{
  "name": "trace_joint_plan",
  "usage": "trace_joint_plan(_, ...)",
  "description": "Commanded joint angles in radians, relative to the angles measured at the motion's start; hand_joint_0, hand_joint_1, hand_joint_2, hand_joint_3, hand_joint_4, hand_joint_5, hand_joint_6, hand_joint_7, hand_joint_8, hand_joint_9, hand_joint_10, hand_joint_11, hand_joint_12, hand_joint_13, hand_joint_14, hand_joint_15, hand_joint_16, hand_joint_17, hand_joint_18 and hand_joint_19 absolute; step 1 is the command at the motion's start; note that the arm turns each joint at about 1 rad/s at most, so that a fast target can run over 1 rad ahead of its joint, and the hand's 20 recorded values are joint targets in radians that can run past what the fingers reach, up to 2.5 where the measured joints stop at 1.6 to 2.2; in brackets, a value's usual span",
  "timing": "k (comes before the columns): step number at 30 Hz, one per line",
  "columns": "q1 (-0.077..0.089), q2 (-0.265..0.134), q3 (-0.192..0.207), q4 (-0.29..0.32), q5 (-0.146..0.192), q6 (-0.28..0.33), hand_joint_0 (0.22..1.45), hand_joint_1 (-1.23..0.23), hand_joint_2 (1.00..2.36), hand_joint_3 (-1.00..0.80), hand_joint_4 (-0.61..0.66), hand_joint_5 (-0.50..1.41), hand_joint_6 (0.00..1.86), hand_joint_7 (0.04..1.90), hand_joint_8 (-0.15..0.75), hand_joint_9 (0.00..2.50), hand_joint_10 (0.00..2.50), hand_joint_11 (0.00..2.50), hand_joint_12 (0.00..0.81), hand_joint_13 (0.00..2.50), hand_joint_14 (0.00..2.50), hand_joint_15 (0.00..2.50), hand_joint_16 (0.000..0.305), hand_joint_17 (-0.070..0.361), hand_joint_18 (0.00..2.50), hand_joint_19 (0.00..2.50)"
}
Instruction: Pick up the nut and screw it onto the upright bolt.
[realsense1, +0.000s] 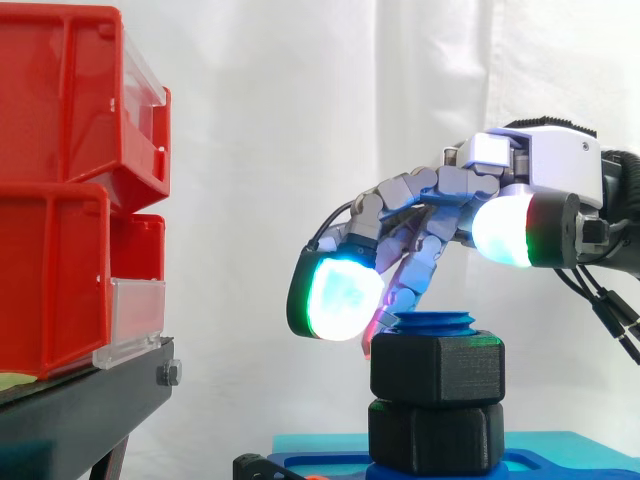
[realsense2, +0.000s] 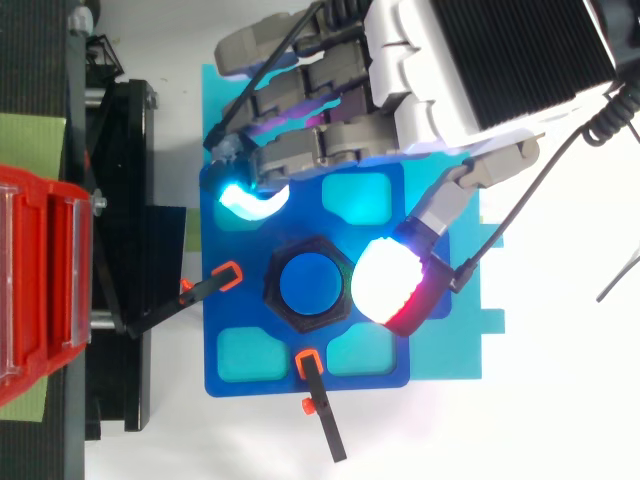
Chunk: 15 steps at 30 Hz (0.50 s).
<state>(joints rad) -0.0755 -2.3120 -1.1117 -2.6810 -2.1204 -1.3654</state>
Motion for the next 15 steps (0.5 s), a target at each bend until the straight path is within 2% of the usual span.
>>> trace_joint_plan(1, 0.005, 0.0, 0.0, 0.004, 0.0, 0.002, 0.51, -0.18, 1.0, -0.5, 0.2, -0.1, 0.5, 0.71, 0.225, 0.97, 0.0, 0.0, 0.256, 0.59, 0.0, 0.0, 0.027, 0.061, 0.24, 0.0)
trace_joint_plan(10, 0.036, -0.001, 0.0, -0.026, 0.022, 0.002, 0.51, -0.16, 1.0, -0.5, 0.2, -0.1, 0.5, 0.69, 0.219, 0.85, 0.0, 0.0, 0.276, 0.49, 0.0, 0.0, 0.029, 0.066, 0.16, 0.0)
trace_joint_plan(15, 0.046, -0.001, -0.002, -0.039, 0.031, 0.002, 0.5, -0.16, 1.0, -0.5, 0.2, -0.1, 0.5, 0.7, 0.22, 0.82, 0.0, 0.0, 0.279, 0.48, 0.0, 0.0, 0.03, 0.067, 0.14, 0.0)
